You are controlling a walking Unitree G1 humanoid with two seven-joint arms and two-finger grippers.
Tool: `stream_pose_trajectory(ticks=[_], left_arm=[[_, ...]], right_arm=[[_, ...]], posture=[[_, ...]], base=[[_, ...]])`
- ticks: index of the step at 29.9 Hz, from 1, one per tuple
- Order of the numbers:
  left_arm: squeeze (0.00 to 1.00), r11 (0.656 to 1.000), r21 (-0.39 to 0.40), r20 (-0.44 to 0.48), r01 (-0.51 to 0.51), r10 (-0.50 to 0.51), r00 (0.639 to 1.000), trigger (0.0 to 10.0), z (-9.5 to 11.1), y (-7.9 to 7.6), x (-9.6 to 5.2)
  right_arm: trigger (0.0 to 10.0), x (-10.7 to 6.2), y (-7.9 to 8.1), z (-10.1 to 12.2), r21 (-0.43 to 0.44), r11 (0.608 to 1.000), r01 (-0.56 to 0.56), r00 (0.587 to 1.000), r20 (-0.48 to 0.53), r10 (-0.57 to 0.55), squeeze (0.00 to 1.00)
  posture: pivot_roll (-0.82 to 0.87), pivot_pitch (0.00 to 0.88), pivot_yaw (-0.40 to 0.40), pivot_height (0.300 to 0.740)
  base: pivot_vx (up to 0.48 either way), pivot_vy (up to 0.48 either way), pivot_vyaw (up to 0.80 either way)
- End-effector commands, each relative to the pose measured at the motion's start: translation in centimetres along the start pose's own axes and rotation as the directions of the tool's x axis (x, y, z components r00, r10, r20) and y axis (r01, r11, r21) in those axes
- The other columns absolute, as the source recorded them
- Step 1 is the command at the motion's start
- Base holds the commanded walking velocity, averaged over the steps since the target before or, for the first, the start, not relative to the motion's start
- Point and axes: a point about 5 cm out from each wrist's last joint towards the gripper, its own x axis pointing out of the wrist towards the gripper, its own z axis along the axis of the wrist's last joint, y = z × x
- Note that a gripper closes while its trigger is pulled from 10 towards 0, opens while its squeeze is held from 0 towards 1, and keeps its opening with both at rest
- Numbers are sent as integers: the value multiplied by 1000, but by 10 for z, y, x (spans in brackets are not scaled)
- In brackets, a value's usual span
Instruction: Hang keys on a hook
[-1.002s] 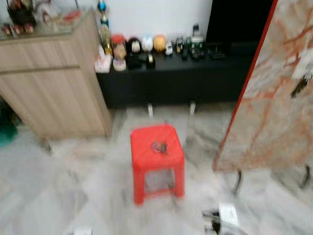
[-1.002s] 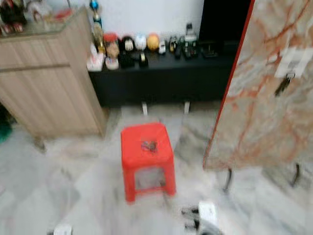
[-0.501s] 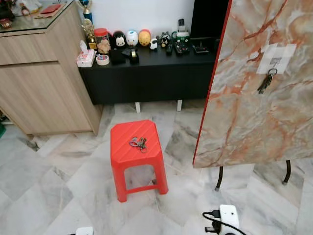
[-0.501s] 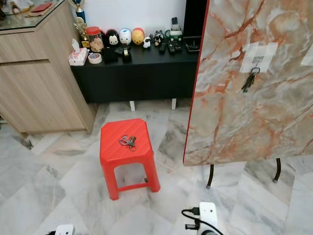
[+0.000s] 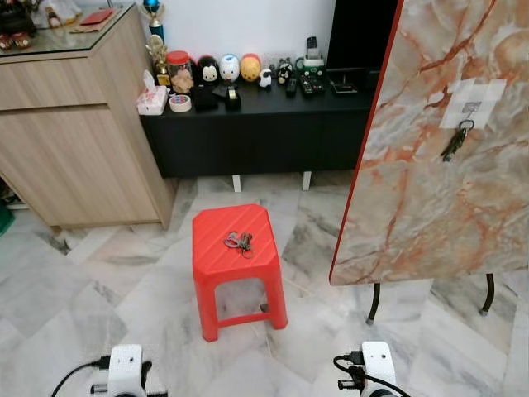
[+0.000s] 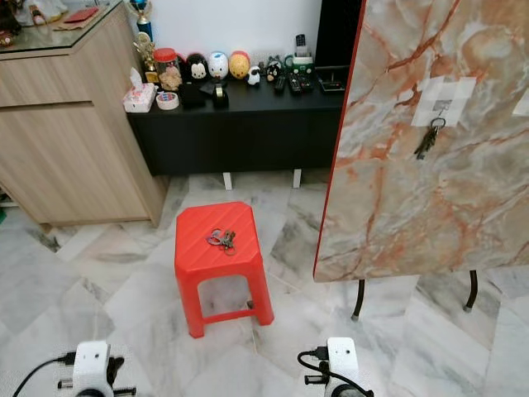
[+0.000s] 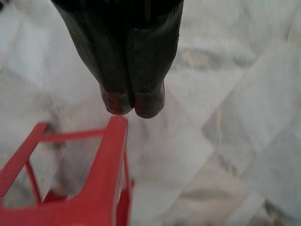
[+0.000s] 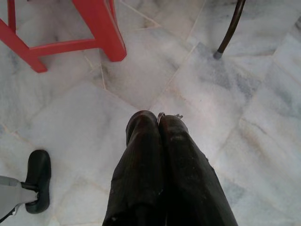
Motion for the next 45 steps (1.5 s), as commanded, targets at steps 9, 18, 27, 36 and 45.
stream_pose_trajectory(ticks=[9, 18, 27, 36, 45], left_arm=[[0, 944, 132, 209, 303, -325, 922, 10000, 47, -37, 10], [0, 871, 184, 237, 456, -489, 839, 10000, 59, -49, 6], [0, 792, 270, 184, 548, -601, 778, 10000, 59, -54, 0], [0, 807, 255, 197, 532, -582, 789, 10000, 61, -55, 0], [0, 667, 308, 133, 679, -737, 663, 10000, 69, -63, -11]], right_arm=[[10000, 1, 17, 13, -215, 944, -251, 965, 22, 262, 0], [10000, 3, 45, 96, -377, 811, -448, 814, 203, 544, 0], [10000, -12, 58, 160, -486, 688, -539, 634, 303, 711, 0], [10000, -10, 61, 149, -461, 660, -594, 631, 242, 737, 0], [10000, -24, 66, 134, -489, 386, -782, 431, 24, 902, 0]], posture=[[104, 73, -7, 723], [104, 75, -9, 723], [99, 77, -9, 723], [104, 74, -13, 723], [104, 77, -14, 723]], base=[[0, 0, 0], [0, 0, 0], [0, 0, 0], [0, 0, 0], [0, 0, 0]])
